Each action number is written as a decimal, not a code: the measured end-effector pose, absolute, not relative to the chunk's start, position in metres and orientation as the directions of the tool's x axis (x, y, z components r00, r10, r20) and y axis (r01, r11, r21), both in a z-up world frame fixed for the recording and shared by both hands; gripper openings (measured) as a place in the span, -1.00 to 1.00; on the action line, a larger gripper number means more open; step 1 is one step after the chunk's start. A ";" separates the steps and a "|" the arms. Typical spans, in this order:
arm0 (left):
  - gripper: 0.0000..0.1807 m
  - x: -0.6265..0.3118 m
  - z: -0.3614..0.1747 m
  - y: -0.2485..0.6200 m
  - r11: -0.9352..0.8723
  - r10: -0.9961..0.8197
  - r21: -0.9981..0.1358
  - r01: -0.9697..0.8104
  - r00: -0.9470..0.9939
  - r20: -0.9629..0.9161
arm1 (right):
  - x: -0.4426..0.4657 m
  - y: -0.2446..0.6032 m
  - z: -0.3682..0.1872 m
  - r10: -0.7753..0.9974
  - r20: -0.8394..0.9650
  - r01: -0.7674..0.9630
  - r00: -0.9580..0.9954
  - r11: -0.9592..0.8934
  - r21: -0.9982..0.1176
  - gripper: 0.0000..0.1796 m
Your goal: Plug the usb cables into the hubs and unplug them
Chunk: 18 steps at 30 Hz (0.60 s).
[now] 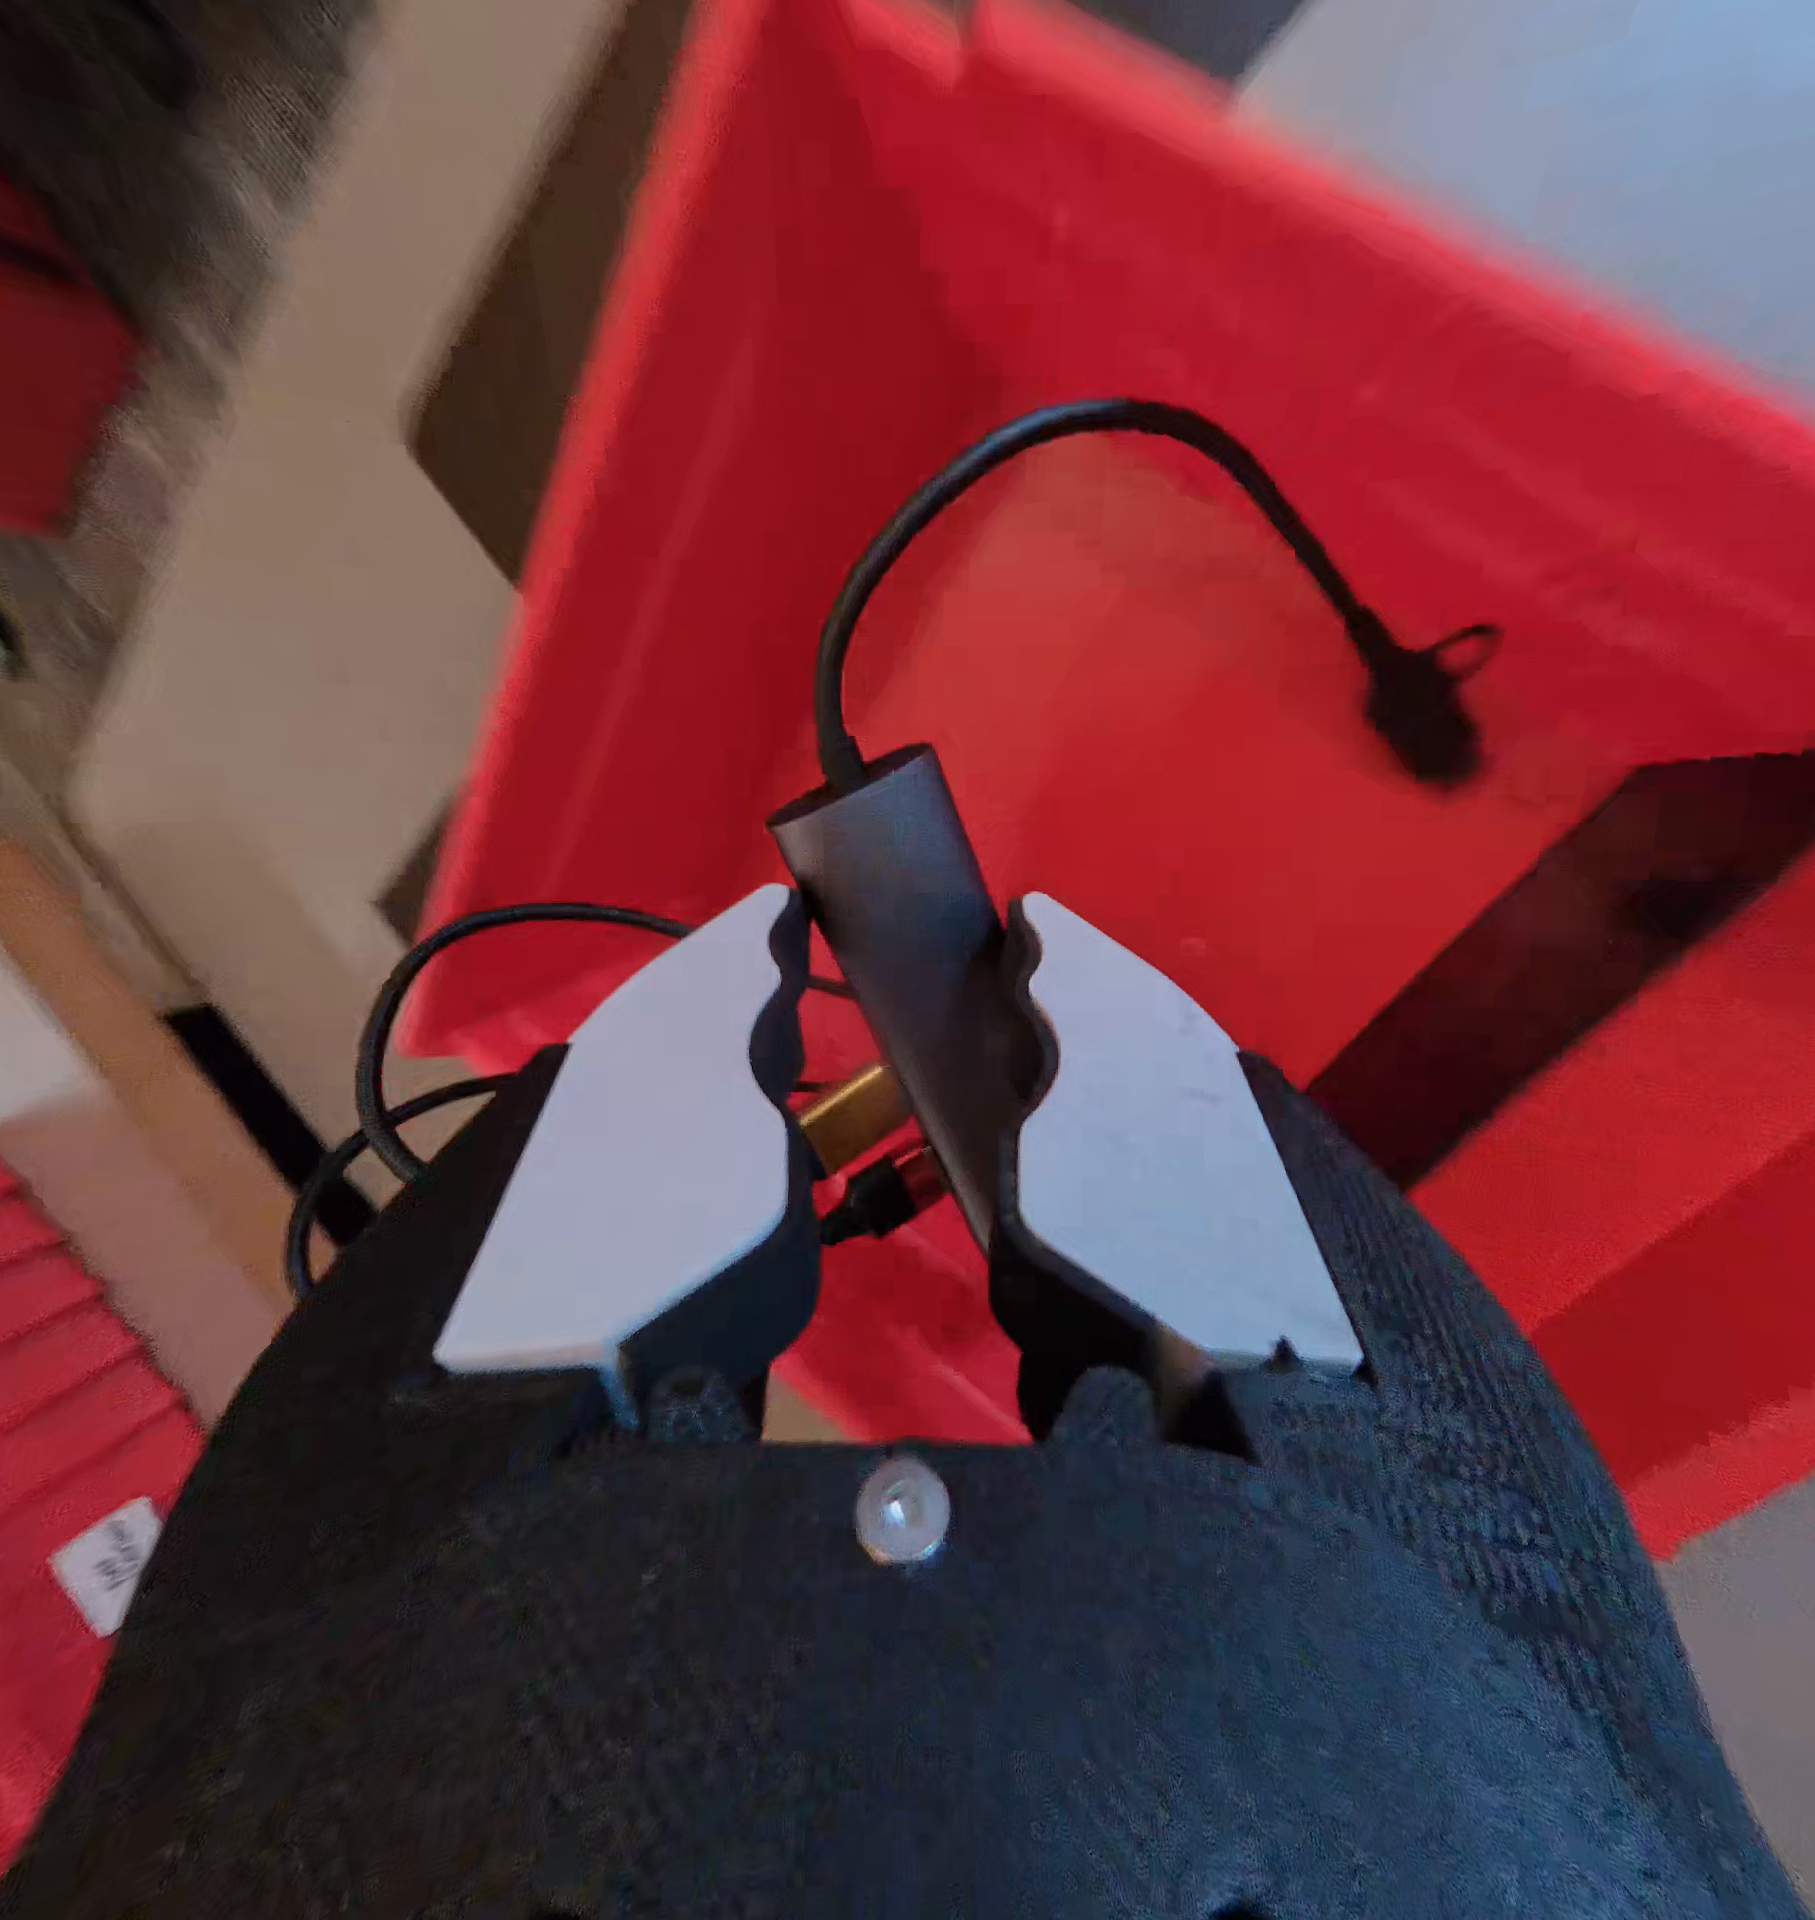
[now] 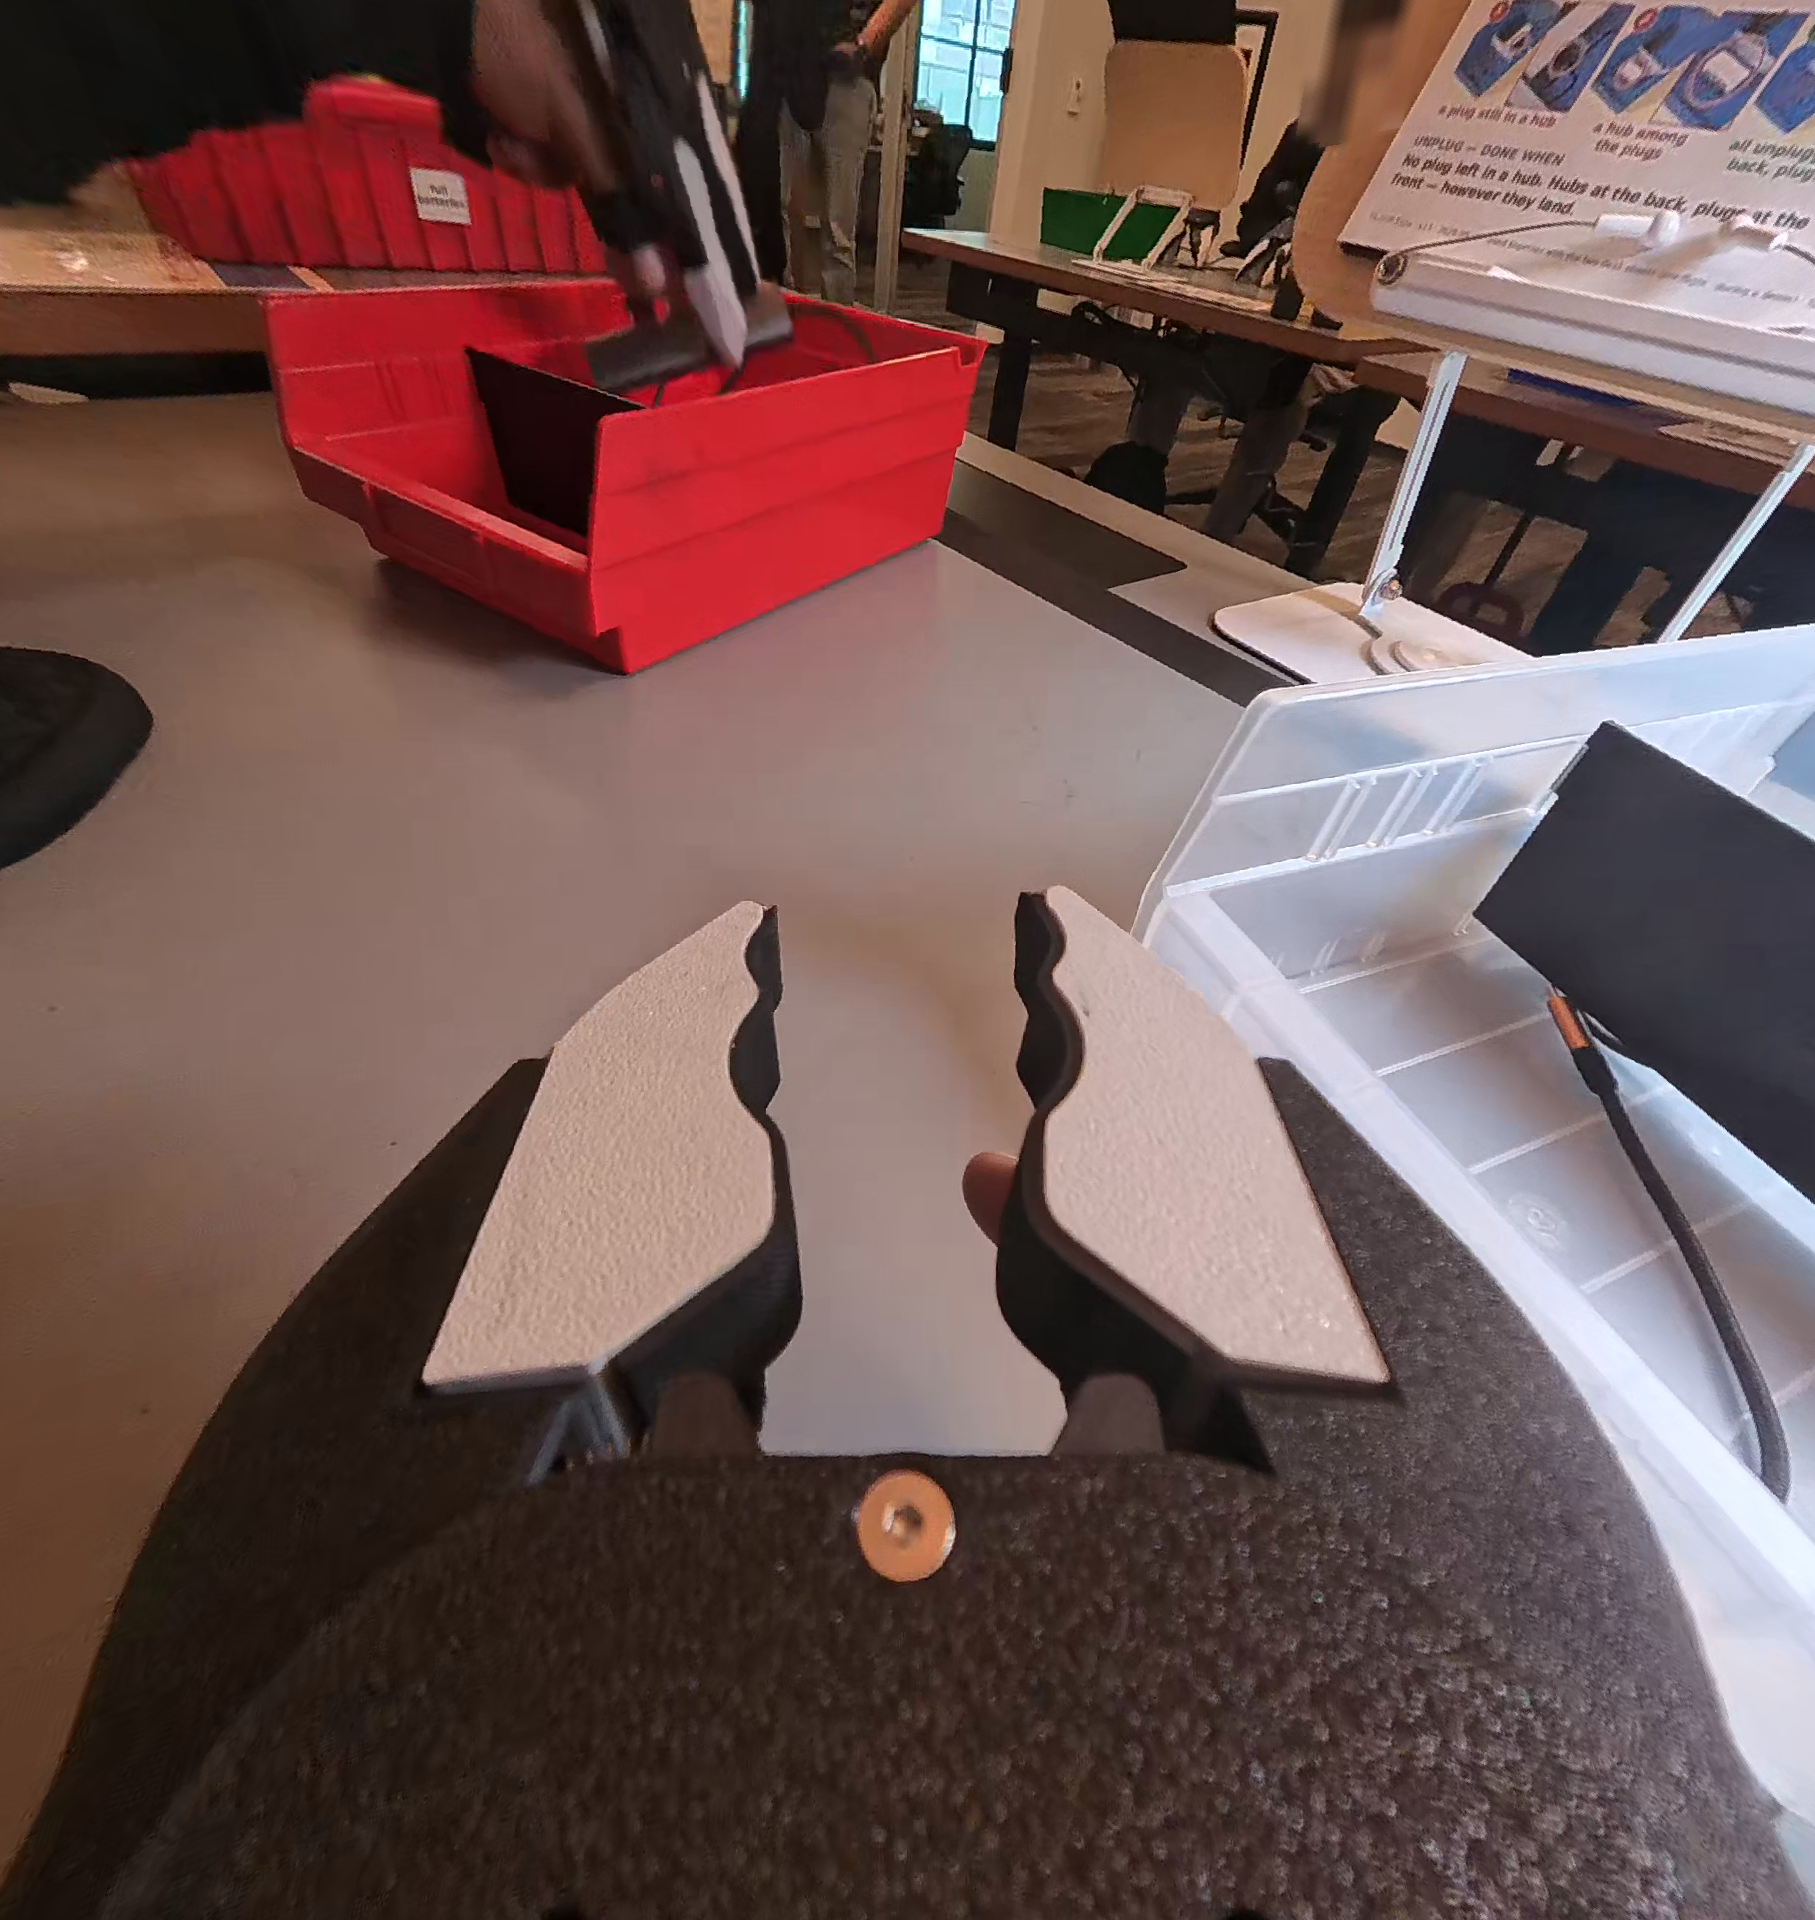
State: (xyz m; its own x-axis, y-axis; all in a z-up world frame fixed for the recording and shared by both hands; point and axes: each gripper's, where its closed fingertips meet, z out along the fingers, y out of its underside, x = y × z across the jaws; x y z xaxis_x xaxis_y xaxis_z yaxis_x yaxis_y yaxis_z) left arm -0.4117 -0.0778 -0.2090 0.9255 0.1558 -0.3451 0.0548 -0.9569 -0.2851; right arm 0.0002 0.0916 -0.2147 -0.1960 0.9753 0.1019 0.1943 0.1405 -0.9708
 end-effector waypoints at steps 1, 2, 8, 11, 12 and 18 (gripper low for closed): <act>-0.60 -0.408 -0.186 -0.075 -0.940 0.161 -0.339 0.028 0.915 -0.370 | 0.000 0.091 -0.214 0.975 0.103 0.193 -0.197 0.142 -0.971 -0.52; -0.61 -0.402 -0.163 -0.071 -0.918 0.160 -0.397 -0.007 0.908 -0.387 | 0.000 0.091 -0.215 0.975 0.104 0.193 -0.196 0.142 -0.971 -0.52; -0.63 -0.314 -0.035 -0.044 -0.599 0.101 -0.758 -0.259 0.914 -0.392 | -0.010 0.082 -0.209 0.974 0.087 0.180 -0.208 0.125 -0.976 -0.52; -0.64 -0.245 -0.008 -0.034 -0.390 -0.011 -0.870 -0.303 0.946 -0.325 | -0.019 0.069 -0.183 0.967 0.082 0.126 -0.239 0.115 -0.985 -0.52; -0.64 -0.219 -0.005 -0.030 -0.309 -0.066 -0.903 -0.298 0.954 -0.292 | -0.022 0.061 -0.173 0.961 0.077 0.106 -0.267 0.108 -0.988 -0.51; -0.64 -0.080 -0.047 -0.006 0.004 -0.401 -0.999 -0.046 0.915 -0.043 | -0.041 -0.012 -0.148 0.863 0.001 0.070 -0.506 0.043 -0.997 -0.36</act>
